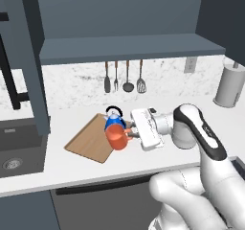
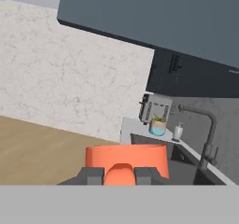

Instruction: Pick the kettle from the counter and place it on the tray. Then pick the mug from the cabinet and place it on the tray. Then close the cabinet doors.

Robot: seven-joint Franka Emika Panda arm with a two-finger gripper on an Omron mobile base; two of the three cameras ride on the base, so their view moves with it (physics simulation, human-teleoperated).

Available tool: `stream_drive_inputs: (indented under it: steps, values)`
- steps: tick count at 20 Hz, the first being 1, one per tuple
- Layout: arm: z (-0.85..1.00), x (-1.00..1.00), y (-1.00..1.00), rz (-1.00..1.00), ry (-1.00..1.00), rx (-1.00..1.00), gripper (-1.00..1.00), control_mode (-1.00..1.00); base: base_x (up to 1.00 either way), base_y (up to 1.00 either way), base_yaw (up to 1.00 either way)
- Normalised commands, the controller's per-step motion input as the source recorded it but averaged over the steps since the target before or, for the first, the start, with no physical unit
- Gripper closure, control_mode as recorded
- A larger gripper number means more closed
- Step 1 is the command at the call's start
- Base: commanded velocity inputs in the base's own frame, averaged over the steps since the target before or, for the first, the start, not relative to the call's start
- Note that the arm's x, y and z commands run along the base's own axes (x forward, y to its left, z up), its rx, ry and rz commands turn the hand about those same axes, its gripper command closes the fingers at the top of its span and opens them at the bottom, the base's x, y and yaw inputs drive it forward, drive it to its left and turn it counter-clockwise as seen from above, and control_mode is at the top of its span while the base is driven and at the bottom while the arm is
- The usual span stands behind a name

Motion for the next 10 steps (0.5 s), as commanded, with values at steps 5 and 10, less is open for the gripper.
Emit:
stream_drive_inputs:
  steps: [5, 10]
  values:
    - [-0.66, 0.05, 0.00, 0.01, -0.06, 0.11, 1.00, -1.00, 0.00, 0.00, 0.00]
    - [-0.56, 0.02, 0.02, 0.00, -0.03, 0.12, 1.00, -1.00, 0.00, 0.00, 0.00]
